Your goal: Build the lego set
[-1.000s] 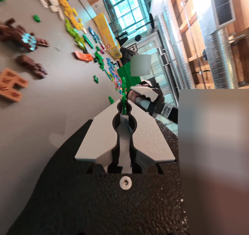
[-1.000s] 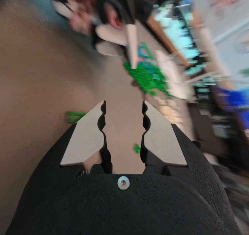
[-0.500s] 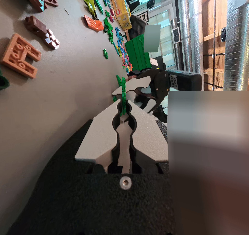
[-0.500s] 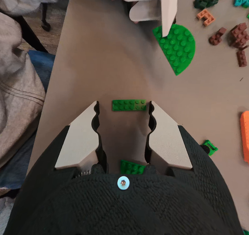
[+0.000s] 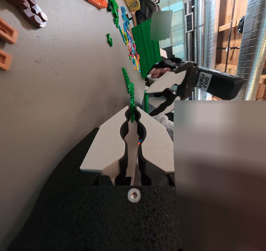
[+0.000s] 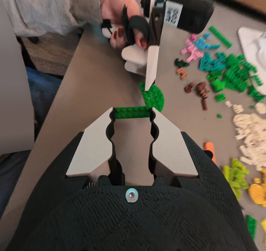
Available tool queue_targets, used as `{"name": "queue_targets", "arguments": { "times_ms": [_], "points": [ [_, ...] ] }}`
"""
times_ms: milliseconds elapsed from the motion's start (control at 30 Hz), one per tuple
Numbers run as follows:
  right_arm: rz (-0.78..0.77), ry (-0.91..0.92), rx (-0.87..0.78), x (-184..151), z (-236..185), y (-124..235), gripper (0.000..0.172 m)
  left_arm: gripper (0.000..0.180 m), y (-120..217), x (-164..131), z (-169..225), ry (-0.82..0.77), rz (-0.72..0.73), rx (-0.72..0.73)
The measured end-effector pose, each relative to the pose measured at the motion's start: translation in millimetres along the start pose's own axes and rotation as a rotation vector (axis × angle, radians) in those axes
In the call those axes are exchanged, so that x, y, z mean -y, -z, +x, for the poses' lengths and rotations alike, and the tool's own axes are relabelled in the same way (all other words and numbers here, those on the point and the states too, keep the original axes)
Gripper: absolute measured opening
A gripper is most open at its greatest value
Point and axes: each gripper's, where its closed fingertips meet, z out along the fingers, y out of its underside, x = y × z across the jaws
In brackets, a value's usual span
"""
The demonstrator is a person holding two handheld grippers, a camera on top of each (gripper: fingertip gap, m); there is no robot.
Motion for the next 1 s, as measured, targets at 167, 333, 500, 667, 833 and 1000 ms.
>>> {"name": "queue_targets", "arguments": {
  "times_ms": [167, 333, 500, 667, 833, 1000],
  "points": [
    [-0.057, 0.105, 0.041, 14, 8, -6, 0.047, 0.001, -1, -7, 3, 0.025, -0.038, -0.033],
    [-0.129, 0.146, 0.128, 11, 7, -22, 0.047, 0.001, -1, -8, 4, 0.023, -0.043, -0.037],
    [-0.171, 0.163, 0.14, 6, 10, -31, 0.047, 0.001, -2, -11, 5, 0.025, -0.06, -0.049],
    [-0.188, 0.128, 0.134, 6, 13, -29, 0.047, 0.001, -1, -9, 6, 0.032, -0.05, -0.061],
    [-0.198, 0.107, 0.125, 5, 12, -29, 0.047, 0.001, -1, -9, 6, 0.03, -0.053, -0.059],
    [-0.197, 0.087, 0.11, 7, 14, -30, 0.047, 0.001, 0, -8, 7, 0.033, -0.045, -0.066]
  ]
}}
